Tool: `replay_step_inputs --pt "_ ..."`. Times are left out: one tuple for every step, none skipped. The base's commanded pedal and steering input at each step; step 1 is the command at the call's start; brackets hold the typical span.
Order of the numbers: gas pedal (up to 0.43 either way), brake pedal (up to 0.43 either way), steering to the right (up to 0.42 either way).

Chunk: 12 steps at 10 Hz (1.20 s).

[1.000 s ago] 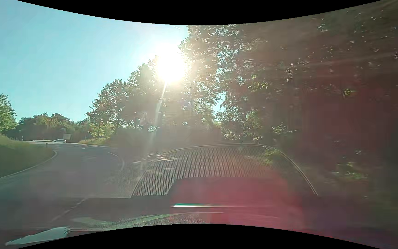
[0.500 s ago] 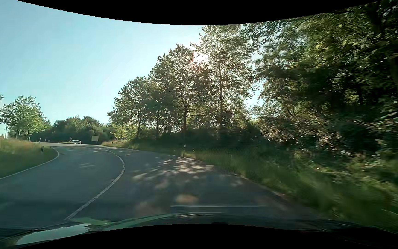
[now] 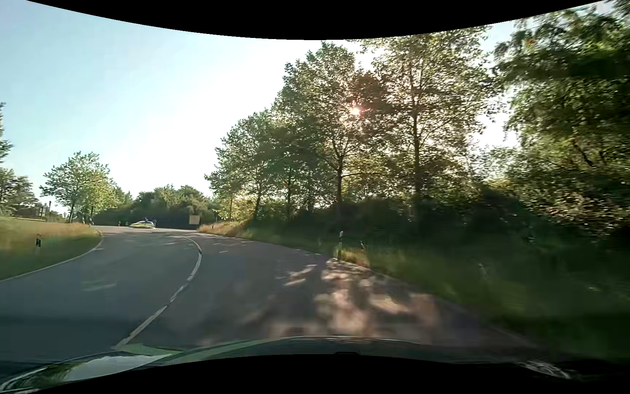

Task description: Follow the waypoints while adhering to traffic rules and regulations

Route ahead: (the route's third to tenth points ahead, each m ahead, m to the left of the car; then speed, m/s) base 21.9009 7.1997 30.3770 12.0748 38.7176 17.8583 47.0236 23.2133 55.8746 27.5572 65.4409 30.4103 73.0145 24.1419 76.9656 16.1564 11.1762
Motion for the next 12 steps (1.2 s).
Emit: replay_step_inputs --pt "0.26 0.0 -0.121" --pt "0.26 0.0 -0.121" --pt "0.26 0.0 -0.121" --pt "0.26 0.0 -0.119" --pt "0.26 0.0 -0.116" --pt "0.26 0.0 -0.114" --pt "0.26 0.0 -0.112" --pt "0.26 0.0 -0.11" --pt "0.26 0.0 -0.109" --pt "0.26 0.0 -0.104" --pt "0.26 0.0 -0.097" --pt "0.26 0.0 -0.094"
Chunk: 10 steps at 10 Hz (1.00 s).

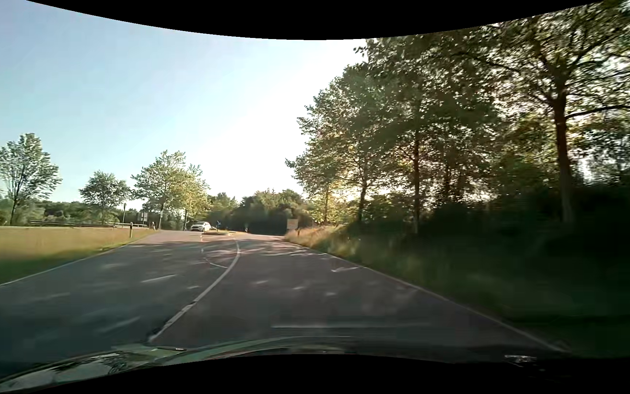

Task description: Follow the waypoints while adhering to traffic rules and regulations

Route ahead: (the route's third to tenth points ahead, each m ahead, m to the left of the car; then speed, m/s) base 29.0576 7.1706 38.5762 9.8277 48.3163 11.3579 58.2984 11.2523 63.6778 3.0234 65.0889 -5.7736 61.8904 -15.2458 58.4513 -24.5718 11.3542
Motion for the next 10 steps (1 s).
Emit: replay_step_inputs --pt "0.26 0.0 -0.092" --pt "0.26 0.0 -0.089" --pt "0.26 0.0 -0.084" --pt "0.26 0.0 -0.082" --pt "0.26 0.0 -0.078" --pt "0.26 0.0 -0.073" --pt "0.248 0.0 -0.065" --pt "0.24 0.0 -0.063" --pt "0.24 0.0 -0.059" --pt "0.22 0.0 -0.051"
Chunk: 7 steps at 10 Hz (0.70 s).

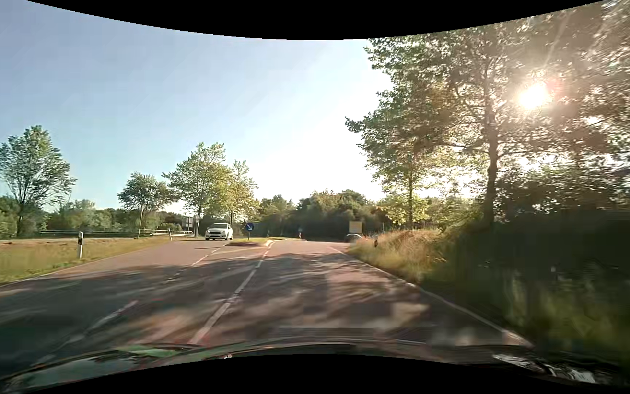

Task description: Follow the waypoints while adhering to traffic rules and regulations

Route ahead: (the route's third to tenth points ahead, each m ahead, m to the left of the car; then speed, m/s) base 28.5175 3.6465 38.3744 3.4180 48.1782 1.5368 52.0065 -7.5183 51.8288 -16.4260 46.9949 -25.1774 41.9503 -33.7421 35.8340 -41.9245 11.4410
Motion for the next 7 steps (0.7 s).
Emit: replay_step_inputs --pt "0.177 0.0 -0.042" --pt "0.138 0.0 -0.036" --pt "0.098 0.0 -0.032" --pt "0.079 0.0 -0.031" --pt "0.039 0.0 -0.03" --pt "0.02 0.0 -0.029" --pt "0.02 0.0 -0.023"
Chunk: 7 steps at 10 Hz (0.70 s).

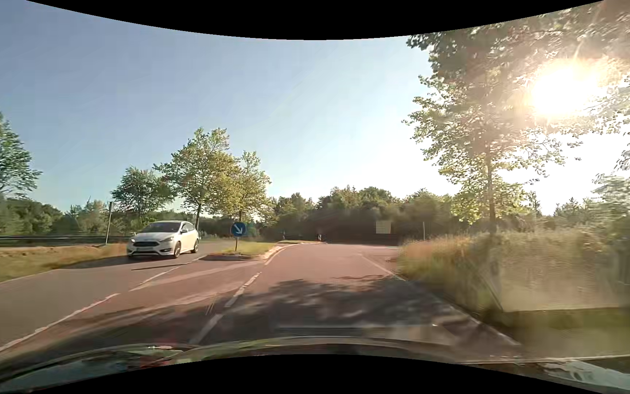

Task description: Follow the waypoints while adhering to traffic rules and regulations

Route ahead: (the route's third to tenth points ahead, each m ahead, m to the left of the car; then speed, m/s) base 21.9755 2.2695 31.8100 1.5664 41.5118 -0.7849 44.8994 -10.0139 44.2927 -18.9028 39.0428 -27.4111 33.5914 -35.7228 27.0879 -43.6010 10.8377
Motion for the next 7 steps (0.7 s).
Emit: replay_step_inputs --pt "0.02 0.0 -0.016" --pt "0.02 0.0 -0.011" --pt "0.02 0.0 -0.009" --pt "0.02 0.0 -0.004" --pt "0.02 0.0 0.001" --pt "0.02 0.0 0.005" --pt "0.02 0.0 0.009"
